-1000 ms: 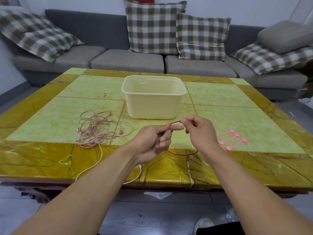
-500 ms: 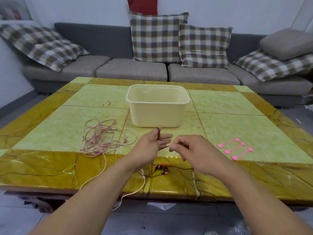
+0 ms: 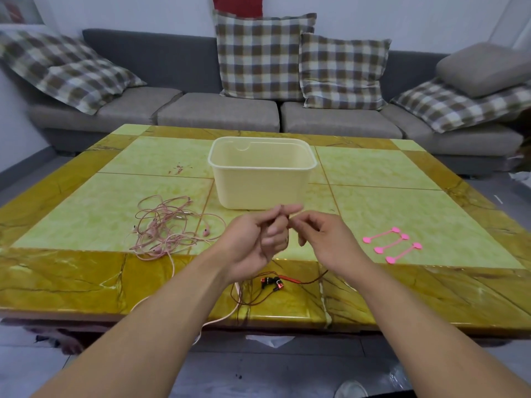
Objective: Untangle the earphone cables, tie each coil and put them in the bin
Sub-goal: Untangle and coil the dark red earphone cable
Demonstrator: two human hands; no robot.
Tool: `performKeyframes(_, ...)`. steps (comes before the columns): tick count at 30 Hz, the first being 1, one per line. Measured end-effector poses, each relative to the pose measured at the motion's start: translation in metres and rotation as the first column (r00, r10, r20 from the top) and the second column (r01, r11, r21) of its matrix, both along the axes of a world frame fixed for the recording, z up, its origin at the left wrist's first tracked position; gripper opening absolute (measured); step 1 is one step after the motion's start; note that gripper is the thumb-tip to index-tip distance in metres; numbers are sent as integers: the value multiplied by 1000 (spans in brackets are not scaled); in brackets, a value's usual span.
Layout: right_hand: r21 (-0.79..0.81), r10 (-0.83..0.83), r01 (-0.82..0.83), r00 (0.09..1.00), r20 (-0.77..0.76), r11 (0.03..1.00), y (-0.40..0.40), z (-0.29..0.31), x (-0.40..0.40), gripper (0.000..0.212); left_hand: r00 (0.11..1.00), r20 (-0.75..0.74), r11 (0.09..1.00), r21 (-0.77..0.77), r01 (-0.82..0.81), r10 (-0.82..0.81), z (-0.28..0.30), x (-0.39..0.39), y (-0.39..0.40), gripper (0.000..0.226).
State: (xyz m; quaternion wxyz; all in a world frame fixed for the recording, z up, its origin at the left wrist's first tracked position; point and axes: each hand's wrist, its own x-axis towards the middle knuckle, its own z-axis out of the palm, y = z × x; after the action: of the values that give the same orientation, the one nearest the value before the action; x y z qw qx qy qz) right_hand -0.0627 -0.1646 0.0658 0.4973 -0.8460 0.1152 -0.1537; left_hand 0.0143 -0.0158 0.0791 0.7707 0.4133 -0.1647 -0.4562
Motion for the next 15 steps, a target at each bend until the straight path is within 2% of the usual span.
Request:
performKeyframes(4, -114, 45, -62, 988, -151, 992, 8, -2, 0, 24, 971, 28, 970, -56, -237, 239, -4, 0, -5, 34)
performKeyframes(7, -154, 102, -143, 963, -248, 978, 10, 1, -4, 20, 910, 194, 930, -44, -365, 367, -15, 7, -5, 42)
performKeyframes(9, -160, 178, -230, 942, -285, 960, 12, 5, -9, 21, 860, 337, 910, 17, -414, 384, -19, 12, -1, 51)
performKeyframes(12, -112, 199, -226, 957, -211, 968, 14, 16, -15, 22, 778, 577, 898, 163, -408, 248, -22, 13, 5, 52)
performKeyframes(15, -7, 216, -219, 970, -115, 976, 9, 23, -16, 25, 664, 747, 848, 361, -387, -15, -20, 6, 8, 36)
